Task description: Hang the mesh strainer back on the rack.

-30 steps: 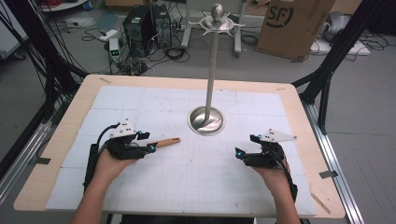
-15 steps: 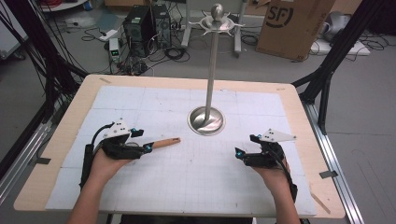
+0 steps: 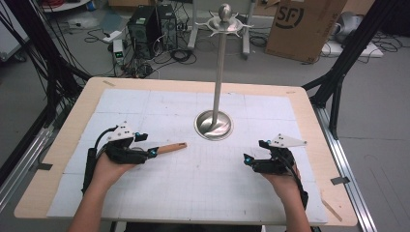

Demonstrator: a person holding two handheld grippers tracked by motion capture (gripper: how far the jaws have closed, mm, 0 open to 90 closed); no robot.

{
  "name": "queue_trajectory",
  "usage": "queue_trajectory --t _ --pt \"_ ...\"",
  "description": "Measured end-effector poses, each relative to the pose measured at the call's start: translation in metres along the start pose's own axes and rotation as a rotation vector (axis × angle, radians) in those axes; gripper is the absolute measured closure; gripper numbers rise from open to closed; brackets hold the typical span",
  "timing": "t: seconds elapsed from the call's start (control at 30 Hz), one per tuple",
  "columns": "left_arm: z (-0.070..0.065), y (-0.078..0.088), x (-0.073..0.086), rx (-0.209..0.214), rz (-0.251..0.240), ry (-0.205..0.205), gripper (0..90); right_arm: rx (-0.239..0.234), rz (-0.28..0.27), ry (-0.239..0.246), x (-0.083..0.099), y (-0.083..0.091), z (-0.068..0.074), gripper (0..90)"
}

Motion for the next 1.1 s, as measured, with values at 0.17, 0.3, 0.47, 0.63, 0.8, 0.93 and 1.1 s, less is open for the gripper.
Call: queue_trajectory --t 0.17,0.3,0.47,0.63,0.8,0.93,1.1 --pt "0.001 0.000 -0.005 -0.010 0.014 -0.002 31.5 0.001 -0.018 0.003 -0.001 0.002 0.000 16.1" --pt "0.004 -0.003 -0.007 -0.023 0.064 -0.015 31.2 -0.003 -0.017 -0.004 -0.001 0.003 0.000 16.1" --pt "0.007 -0.010 -0.011 -0.027 0.116 -0.030 31.1 -0.006 -0.026 -0.008 -0.001 0.004 -0.001 16.1" --pt "0.011 -0.019 -0.013 -0.018 0.184 -0.039 30.6 -0.004 -0.030 -0.012 -0.002 0.006 -0.002 16.1" --pt "0.014 -0.032 -0.009 0.003 0.279 -0.050 31.9 -0.002 -0.039 -0.014 -0.002 0.007 -0.003 16.1" --pt "0.016 -0.040 -0.006 -0.015 0.338 -0.059 36.6 -0.006 -0.040 -0.014 -0.002 0.007 -0.002 16.1" --pt "0.020 -0.043 0.000 -0.014 0.398 -0.058 45.4 -0.007 -0.039 -0.018 -0.002 0.007 -0.003 16.1"
Point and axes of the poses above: each handheld gripper's, and its own axes: y roughly backward along the jaws, x roughly out of its underside, z roughly to its left, the point moved 1 cm from there along -y, roughly forward along the jaws, and after that the axes turned 8 degrees about x, right-handed, at the moved point
